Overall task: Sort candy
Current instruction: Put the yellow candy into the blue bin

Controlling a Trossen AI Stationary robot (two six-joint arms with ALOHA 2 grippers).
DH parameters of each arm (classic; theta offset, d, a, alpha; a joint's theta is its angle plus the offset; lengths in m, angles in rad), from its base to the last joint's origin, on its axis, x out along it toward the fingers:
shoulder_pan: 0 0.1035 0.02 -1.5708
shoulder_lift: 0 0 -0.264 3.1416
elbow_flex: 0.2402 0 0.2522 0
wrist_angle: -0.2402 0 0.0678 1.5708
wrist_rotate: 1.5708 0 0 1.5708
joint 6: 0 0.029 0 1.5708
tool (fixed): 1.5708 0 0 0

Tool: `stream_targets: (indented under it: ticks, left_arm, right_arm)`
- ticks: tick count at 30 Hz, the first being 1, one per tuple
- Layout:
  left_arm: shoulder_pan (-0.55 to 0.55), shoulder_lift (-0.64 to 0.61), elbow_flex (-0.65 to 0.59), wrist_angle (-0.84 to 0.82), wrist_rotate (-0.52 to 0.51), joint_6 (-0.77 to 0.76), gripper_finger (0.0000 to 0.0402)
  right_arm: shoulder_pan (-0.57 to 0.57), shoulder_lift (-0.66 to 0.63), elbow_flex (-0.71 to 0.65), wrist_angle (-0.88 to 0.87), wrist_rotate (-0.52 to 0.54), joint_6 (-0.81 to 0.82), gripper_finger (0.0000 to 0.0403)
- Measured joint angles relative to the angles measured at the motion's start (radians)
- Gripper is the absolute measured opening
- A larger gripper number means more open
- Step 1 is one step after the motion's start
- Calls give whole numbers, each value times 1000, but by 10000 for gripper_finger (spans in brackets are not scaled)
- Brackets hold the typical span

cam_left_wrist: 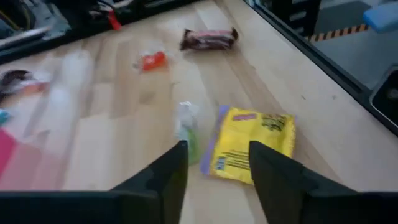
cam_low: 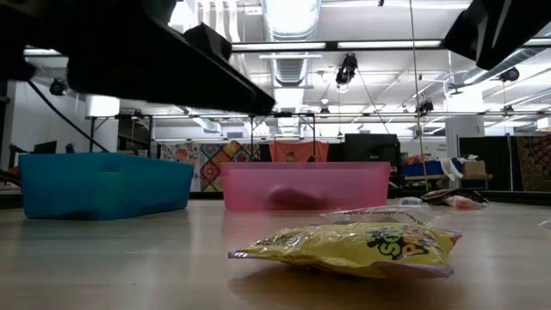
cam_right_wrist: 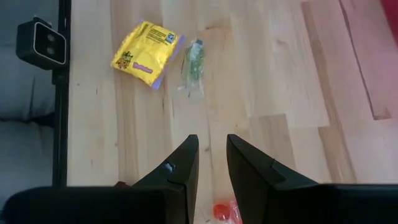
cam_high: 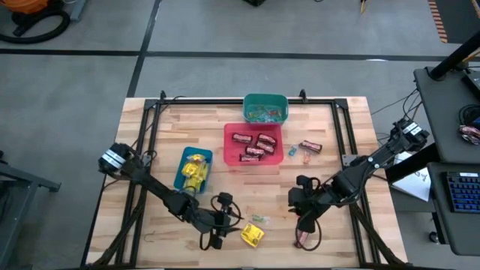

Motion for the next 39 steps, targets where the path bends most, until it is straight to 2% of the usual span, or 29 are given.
stream_targets:
  ticks: [4,8,13,25,31,39]
  left_arm:
    - [-2,74,51,8,48,4,195]
    - [-1,152,110,14,97,4,217]
    - [0,224,153,45,137,4,221]
    - [19,292,150,92,138,-58,220]
    - [19,293,149,95,138,-58,188]
    - [19,293,149,94,147,-75,91]
  right_arm:
    - [0,5,0,3,-1,-10,75]
    - [0,1,0,2,-4,-9,75]
    - [0,-4,0,3,-8,-23,75]
    - [0,-2,0,2,-11,-47,75]
    - [0,-2,0,-1,-11,-53,75]
    - [0,-1,0,-1,-8,-56,75]
